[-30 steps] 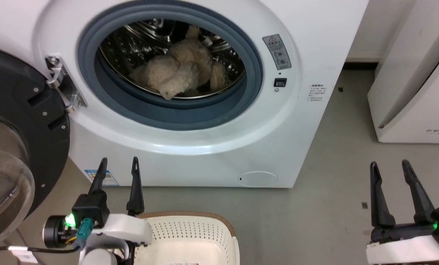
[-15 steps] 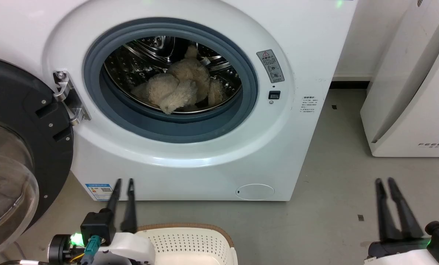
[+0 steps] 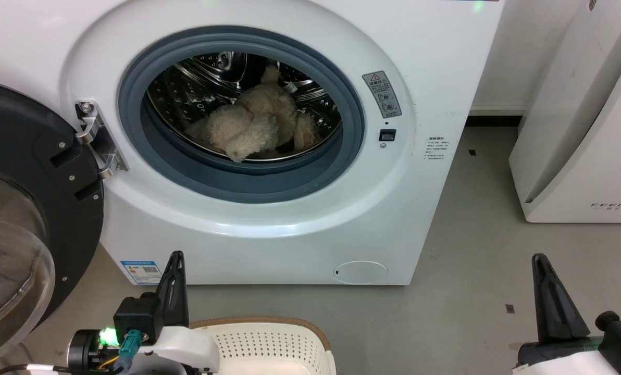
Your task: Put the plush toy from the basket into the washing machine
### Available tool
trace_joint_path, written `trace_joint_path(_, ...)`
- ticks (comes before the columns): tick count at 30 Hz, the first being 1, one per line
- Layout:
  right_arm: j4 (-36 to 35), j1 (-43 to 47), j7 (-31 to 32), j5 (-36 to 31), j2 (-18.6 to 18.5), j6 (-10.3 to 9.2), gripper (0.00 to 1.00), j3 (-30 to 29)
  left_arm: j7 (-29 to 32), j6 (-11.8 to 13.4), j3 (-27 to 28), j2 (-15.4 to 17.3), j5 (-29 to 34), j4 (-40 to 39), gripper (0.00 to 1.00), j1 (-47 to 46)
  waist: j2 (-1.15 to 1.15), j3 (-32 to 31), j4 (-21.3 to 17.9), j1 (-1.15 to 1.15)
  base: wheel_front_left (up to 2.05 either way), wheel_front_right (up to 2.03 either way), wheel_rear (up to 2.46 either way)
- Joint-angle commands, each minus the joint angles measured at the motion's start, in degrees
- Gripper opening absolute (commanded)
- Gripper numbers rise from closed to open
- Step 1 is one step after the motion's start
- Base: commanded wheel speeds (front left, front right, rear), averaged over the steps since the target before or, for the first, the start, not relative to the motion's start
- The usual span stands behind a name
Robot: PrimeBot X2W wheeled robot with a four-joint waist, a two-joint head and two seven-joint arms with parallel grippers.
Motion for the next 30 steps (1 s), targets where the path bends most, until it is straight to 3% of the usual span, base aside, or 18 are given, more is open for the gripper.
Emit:
trace_joint_path(1,0.18,-0.53,0.37,-0.60,0.00,0.00,0.00,0.10,0.26,-0.29,0.11,0.02,0.24,-0.55,0.00,0.42,0.00,-0.02,-0.01,0.00,0.00,0.00,0.00)
trace_joint_path(30,0.88,-1.63,3.78,-2.36,0.00,-0.01,0.00,0.97,3.64,-0.95,0.34,0.01,0.74,-3.30,0.00,1.24,0.00,-0.31,-0.16,0.00,0.00,0.00,0.00)
